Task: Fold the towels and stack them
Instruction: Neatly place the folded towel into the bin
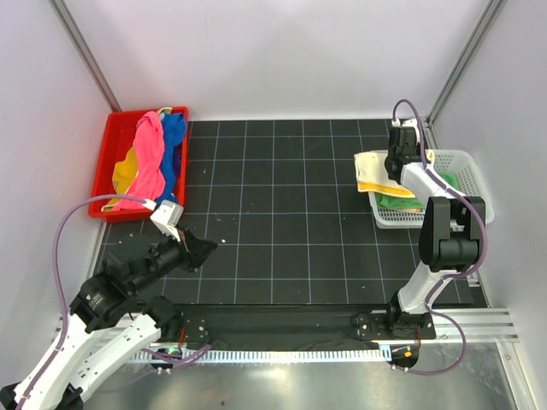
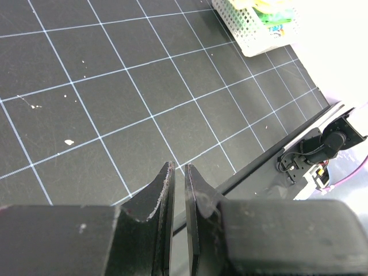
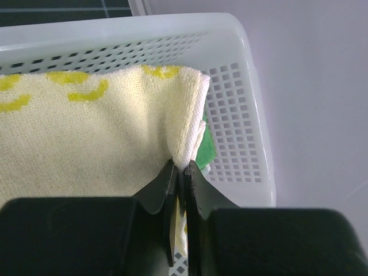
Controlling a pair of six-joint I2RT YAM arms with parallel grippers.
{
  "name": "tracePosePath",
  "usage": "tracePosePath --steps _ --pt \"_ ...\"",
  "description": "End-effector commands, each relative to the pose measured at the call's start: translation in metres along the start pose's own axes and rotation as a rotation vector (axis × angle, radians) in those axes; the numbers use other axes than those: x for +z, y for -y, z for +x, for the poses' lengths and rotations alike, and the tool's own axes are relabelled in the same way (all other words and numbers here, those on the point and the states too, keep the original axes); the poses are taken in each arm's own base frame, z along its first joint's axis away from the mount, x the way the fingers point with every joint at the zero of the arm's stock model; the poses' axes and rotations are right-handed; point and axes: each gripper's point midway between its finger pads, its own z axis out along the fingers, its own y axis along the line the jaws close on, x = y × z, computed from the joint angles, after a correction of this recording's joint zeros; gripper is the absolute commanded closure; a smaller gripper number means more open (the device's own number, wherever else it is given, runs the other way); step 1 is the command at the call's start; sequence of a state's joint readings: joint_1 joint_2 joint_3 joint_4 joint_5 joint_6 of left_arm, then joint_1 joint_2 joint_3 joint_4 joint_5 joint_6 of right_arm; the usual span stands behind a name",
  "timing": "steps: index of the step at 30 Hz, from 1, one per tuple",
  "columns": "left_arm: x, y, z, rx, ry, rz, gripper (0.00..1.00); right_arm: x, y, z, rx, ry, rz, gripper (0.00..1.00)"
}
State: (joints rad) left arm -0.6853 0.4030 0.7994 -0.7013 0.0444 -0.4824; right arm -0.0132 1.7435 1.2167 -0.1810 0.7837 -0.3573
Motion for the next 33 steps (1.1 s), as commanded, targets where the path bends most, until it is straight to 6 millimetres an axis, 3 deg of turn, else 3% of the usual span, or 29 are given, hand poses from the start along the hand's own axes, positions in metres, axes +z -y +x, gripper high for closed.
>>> tracePosePath --steps 1,19,28,33 --pt "-0.001 0.000 -0.003 0.024 0.019 0.002 0.84 0.002 0.028 -0.014 0.043 0.031 0.073 0.99" --pt "-0.004 0.003 -0.003 0.031 0.024 0.017 0.84 0.006 0.080 -0.012 0.078 0.012 0.146 0.99" --pt "-0.005 0.003 -0.003 0.033 0.027 0.018 0.84 0.015 0.079 0.001 0.086 -0.022 0.145 0.99" --pt "-0.005 0.003 -0.003 0.033 0.025 0.019 0.83 0.025 0.067 0.013 0.084 -0.056 0.132 0.98"
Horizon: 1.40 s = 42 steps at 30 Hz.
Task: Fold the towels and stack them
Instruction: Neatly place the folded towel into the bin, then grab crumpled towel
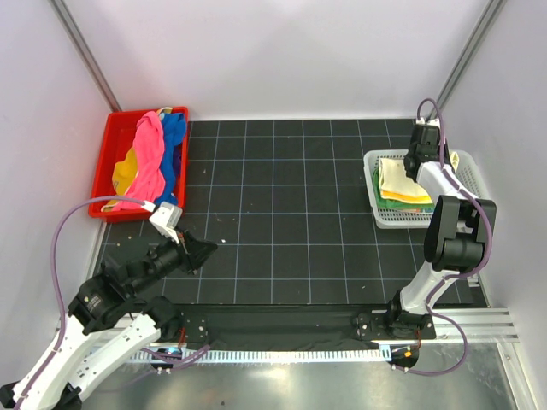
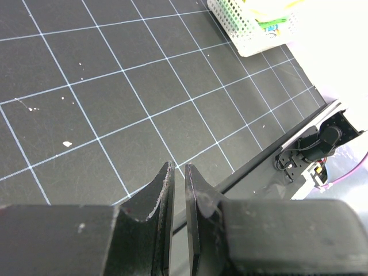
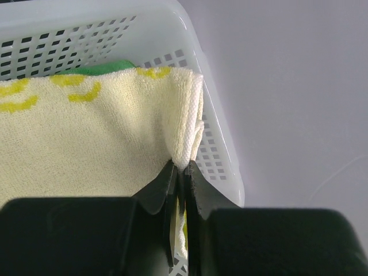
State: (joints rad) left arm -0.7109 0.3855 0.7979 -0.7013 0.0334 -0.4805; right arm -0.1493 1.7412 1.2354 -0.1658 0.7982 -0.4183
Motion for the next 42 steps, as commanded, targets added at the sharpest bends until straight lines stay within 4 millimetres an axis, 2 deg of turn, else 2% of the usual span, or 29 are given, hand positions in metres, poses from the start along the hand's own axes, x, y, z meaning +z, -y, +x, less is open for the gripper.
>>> tracePosePath --steps 1,4,5,8,9,11,15,16,19,22,23,26,27,28,30,32,33,35,37,38,39,41,42 --pt "-0.002 0.000 -0.004 0.023 0.020 0.002 0.84 0.000 0.013 -0.007 0.063 0.009 0.041 0.97" --pt "-0.001 -0.001 -0.003 0.024 0.018 -0.001 0.83 0.006 0.007 0.000 0.070 -0.011 0.035 0.89" --pt "-0.001 -0.001 -0.002 0.024 0.014 -0.004 0.83 0.007 0.005 0.000 0.071 -0.013 0.034 0.76" --pt "-0.001 -0.001 -0.002 0.023 0.012 -0.003 0.83 0.009 0.002 0.002 0.088 -0.026 0.034 0.56" --pt "-0.001 -0.001 -0.002 0.022 0.013 -0.005 0.84 0.009 0.002 0.001 0.095 -0.024 0.035 0.44" --pt "0.000 -0.002 -0.002 0.022 0.010 -0.006 0.83 0.008 0.005 -0.004 0.135 -0.022 0.044 0.33" --pt "0.001 -0.002 -0.002 0.022 0.011 -0.011 0.83 -0.001 0.015 -0.023 0.229 -0.001 0.030 0.31" --pt "0.001 -0.003 -0.002 0.022 0.008 -0.016 0.83 -0.005 0.023 -0.031 0.258 0.007 0.029 0.29" --pt "0.001 -0.004 -0.002 0.022 0.008 -0.019 0.84 -0.021 0.030 -0.053 0.381 0.039 -0.018 0.28" --pt "0.003 -0.010 -0.003 0.019 0.013 -0.057 0.83 -0.041 0.026 -0.069 0.477 0.061 -0.064 0.27" --pt "0.004 -0.012 -0.002 0.017 0.010 -0.065 0.83 -0.054 0.021 -0.078 0.539 0.084 -0.100 0.27" --pt "0.007 -0.017 -0.001 0.012 -0.001 -0.096 0.83 -0.080 0.001 -0.086 0.593 0.111 -0.201 0.25" --pt "0.008 -0.018 0.000 0.011 -0.006 -0.106 0.82 -0.097 -0.014 -0.089 0.612 0.128 -0.269 0.25" --pt "0.009 -0.021 0.001 0.007 -0.012 -0.123 0.81 -0.103 -0.018 -0.089 0.624 0.135 -0.291 0.25" --pt "0.010 -0.026 0.001 0.003 -0.013 -0.152 0.80 -0.143 -0.052 -0.091 0.596 0.181 -0.403 0.24" --pt "0.012 -0.033 0.002 -0.007 -0.016 -0.193 0.78 -0.162 -0.070 -0.083 0.586 0.185 -0.459 0.23" --pt "0.013 -0.036 0.002 -0.008 -0.018 -0.210 0.78 -0.178 -0.093 -0.073 0.557 0.192 -0.522 0.23" --pt "0.017 -0.045 0.002 -0.014 -0.030 -0.273 0.76 -0.202 -0.103 -0.067 0.588 0.210 -0.618 0.22" --pt "0.020 -0.055 0.000 -0.018 -0.037 -0.344 0.72 -0.219 -0.125 -0.053 0.583 0.213 -0.715 0.22" --pt "0.028 -0.063 0.005 -0.011 -0.083 -0.397 0.72 -0.231 -0.127 -0.053 0.585 0.232 -0.770 0.22" --pt "0.027 -0.071 -0.007 -0.015 -0.052 -0.467 0.72 -0.234 -0.135 -0.046 0.567 0.231 -0.795 0.22" --pt "0.038 -0.080 -0.013 -0.012 -0.068 -0.546 0.66 -0.246 -0.140 -0.042 0.547 0.238 -0.857 0.22" --pt "0.039 -0.082 -0.030 -0.020 -0.025 -0.586 0.61 -0.247 -0.143 -0.038 0.538 0.240 -0.870 0.22"
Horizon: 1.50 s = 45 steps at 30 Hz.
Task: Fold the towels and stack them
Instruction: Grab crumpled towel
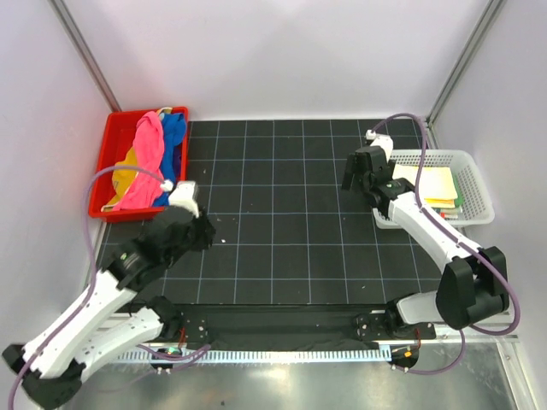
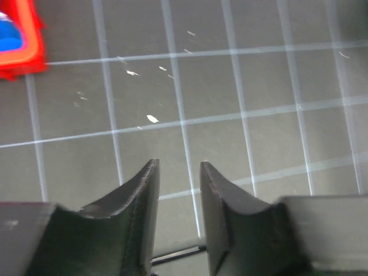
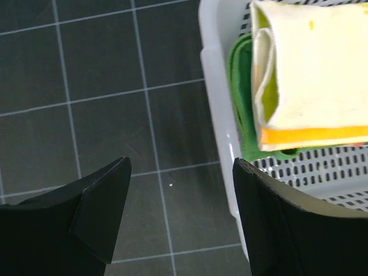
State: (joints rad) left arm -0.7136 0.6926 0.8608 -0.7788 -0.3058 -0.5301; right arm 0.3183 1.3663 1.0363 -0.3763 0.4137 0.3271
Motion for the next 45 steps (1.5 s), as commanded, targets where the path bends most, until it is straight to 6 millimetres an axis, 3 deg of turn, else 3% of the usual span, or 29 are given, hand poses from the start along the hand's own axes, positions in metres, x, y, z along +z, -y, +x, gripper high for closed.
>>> tracePosePath --steps 1,3,4,5,6,8,9,10,11,12,13,15,16,18,19,20,21,23,31,38,45 --pt "0.003 -0.013 -0.052 -0.058 0.126 -0.176 0.58 -0.014 -0.027 -0.019 0.076 0.077 -0.151 0.21" --pt "0.019 -0.020 -0.070 -0.060 0.134 -0.262 0.53 -0.019 -0.034 -0.015 0.061 0.070 -0.209 0.21" --pt "0.017 -0.023 -0.093 -0.080 0.178 -0.294 0.51 -0.020 -0.036 -0.014 0.057 0.066 -0.221 0.21" --pt "0.024 -0.027 -0.101 -0.082 0.177 -0.322 0.50 -0.023 -0.037 -0.017 0.063 0.071 -0.231 0.21" --pt "0.039 -0.049 -0.112 -0.117 0.168 -0.406 0.50 -0.027 -0.044 -0.019 0.067 0.070 -0.273 0.20" --pt "0.048 -0.069 -0.138 -0.158 0.192 -0.464 0.51 -0.031 -0.055 -0.019 0.068 0.063 -0.336 0.20" --pt "0.063 -0.097 -0.142 -0.182 0.177 -0.547 0.51 -0.031 -0.058 -0.017 0.062 0.055 -0.353 0.20" --pt "0.066 -0.110 -0.162 -0.207 0.215 -0.566 0.51 -0.031 -0.058 -0.015 0.055 0.050 -0.355 0.20" --pt "0.071 -0.124 -0.168 -0.224 0.220 -0.600 0.51 -0.030 -0.059 -0.015 0.043 0.048 -0.357 0.20" --pt "0.084 -0.159 -0.166 -0.261 0.191 -0.684 0.51 -0.030 -0.055 -0.012 0.026 0.035 -0.338 0.20" --pt "0.094 -0.164 -0.179 -0.296 0.217 -0.646 0.51 -0.030 -0.053 -0.013 0.028 0.033 -0.333 0.20" --pt "0.113 -0.187 -0.183 -0.354 0.209 -0.641 0.52 -0.034 -0.057 -0.012 0.036 0.035 -0.360 0.20" --pt "0.135 -0.207 -0.175 -0.387 0.178 -0.672 0.52 -0.038 -0.062 -0.011 0.040 0.032 -0.395 0.20" --pt "0.151 -0.228 -0.184 -0.469 0.180 -0.645 0.52 -0.040 -0.066 -0.011 0.039 0.036 -0.421 0.20" --pt "0.173 -0.249 -0.161 -0.491 0.095 -0.682 0.52 -0.039 -0.065 -0.011 0.036 0.033 -0.418 0.20" --pt "0.179 -0.256 -0.160 -0.511 0.081 -0.697 0.52 -0.039 -0.064 -0.011 0.030 0.031 -0.412 0.20" --pt "0.186 -0.261 -0.167 -0.519 0.085 -0.693 0.52 -0.039 -0.063 -0.009 0.030 0.023 -0.408 0.20" --pt "0.203 -0.272 -0.157 -0.528 0.058 -0.711 0.52 -0.042 -0.065 -0.010 0.030 0.031 -0.425 0.20" --pt "0.219 -0.295 -0.168 -0.463 0.035 -0.769 0.44 -0.044 -0.067 -0.009 0.029 0.032 -0.443 0.21" --pt "0.225 -0.309 -0.150 -0.426 -0.022 -0.799 0.44 -0.040 -0.068 -0.007 0.029 0.022 -0.440 0.21" --pt "0.230 -0.308 -0.126 -0.439 -0.073 -0.791 0.46 -0.040 -0.068 -0.005 0.024 0.018 -0.439 0.21"
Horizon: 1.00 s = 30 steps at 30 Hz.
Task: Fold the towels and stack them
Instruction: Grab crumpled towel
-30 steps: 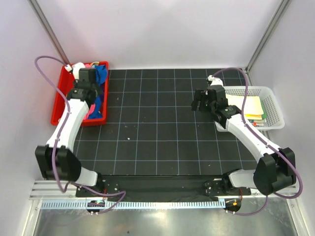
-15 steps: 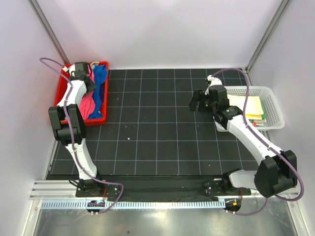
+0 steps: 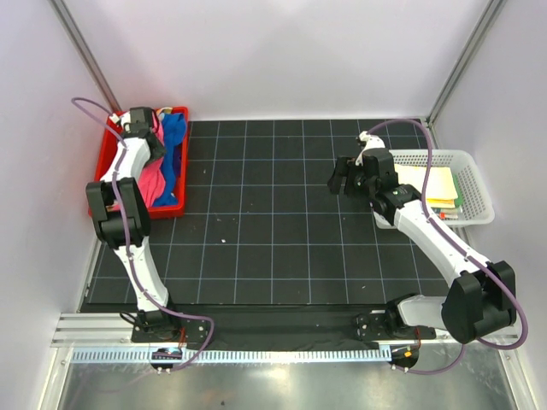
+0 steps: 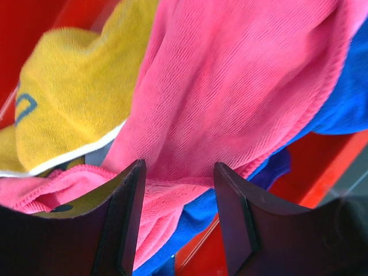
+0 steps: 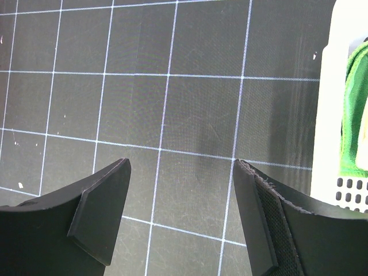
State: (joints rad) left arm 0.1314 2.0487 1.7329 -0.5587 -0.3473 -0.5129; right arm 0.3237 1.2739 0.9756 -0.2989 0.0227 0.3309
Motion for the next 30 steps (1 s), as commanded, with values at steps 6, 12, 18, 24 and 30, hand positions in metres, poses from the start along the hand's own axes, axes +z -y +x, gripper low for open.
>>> tracePosePath --steps 6,12,18,24,30 --pt "0.001 -0.008 0.006 0.016 -0.007 -0.013 0.51 -0.004 -0.005 -0.013 -0.014 0.054 -0.019 0.22" --pt "-0.001 -0.007 0.010 0.012 -0.020 0.000 0.65 -0.004 -0.005 -0.012 -0.012 0.054 -0.024 0.22" --pt "-0.007 -0.006 0.009 0.007 -0.019 0.018 0.93 -0.005 -0.007 -0.012 -0.011 0.053 -0.026 0.23" --pt "-0.034 0.001 -0.015 -0.030 0.038 0.070 1.00 -0.004 -0.006 -0.011 -0.009 0.053 -0.027 0.23" --pt "-0.069 0.021 -0.031 -0.031 0.094 0.158 1.00 -0.004 -0.006 -0.012 -0.011 0.056 -0.023 0.24"
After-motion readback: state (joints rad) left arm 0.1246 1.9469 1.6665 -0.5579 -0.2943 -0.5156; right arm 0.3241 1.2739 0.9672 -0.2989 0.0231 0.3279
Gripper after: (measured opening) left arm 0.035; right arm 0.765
